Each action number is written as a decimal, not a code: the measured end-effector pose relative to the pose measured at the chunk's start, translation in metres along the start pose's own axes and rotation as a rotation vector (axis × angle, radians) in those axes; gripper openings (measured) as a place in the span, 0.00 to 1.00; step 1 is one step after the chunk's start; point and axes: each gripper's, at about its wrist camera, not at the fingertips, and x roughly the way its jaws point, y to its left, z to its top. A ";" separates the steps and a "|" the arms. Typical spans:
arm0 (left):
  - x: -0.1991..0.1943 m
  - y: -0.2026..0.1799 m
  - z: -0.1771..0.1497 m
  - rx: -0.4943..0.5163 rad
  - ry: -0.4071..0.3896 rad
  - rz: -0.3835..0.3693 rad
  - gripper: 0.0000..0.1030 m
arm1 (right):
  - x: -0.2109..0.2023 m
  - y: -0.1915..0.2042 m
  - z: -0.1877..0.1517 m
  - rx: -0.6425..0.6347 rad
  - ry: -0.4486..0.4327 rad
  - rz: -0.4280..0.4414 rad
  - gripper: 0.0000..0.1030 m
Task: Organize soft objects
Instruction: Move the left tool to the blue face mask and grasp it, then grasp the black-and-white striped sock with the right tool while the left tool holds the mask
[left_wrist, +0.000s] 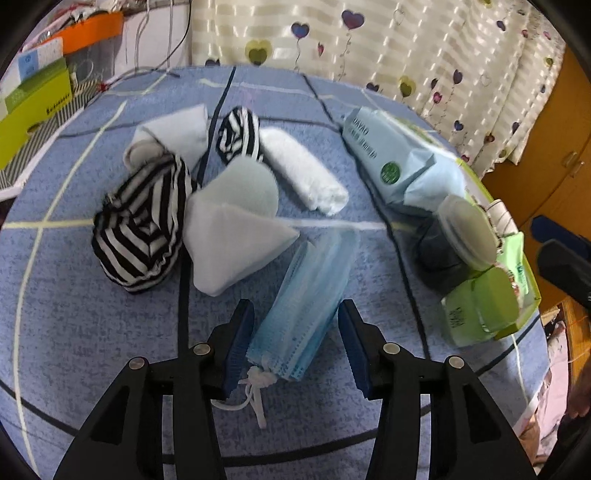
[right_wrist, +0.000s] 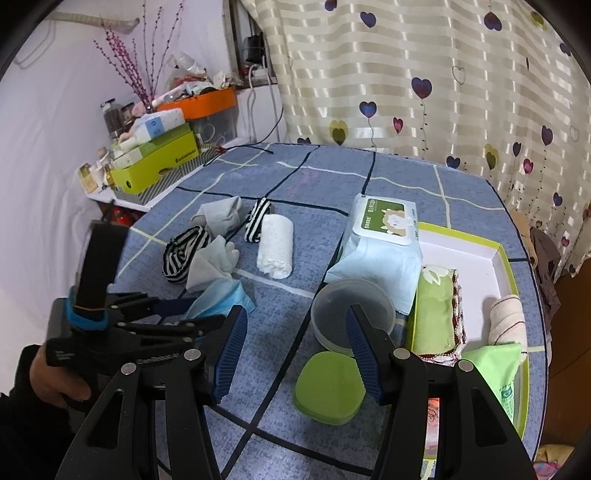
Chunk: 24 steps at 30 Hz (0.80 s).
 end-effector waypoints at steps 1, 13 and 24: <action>-0.001 0.000 0.000 -0.004 -0.007 0.000 0.47 | 0.001 0.000 0.000 -0.001 0.001 0.001 0.54; -0.024 0.004 -0.007 -0.034 -0.060 -0.060 0.24 | 0.005 0.006 0.006 -0.011 0.009 0.002 0.54; -0.067 0.034 -0.005 -0.128 -0.190 -0.060 0.24 | 0.030 0.027 0.020 -0.031 0.044 0.056 0.54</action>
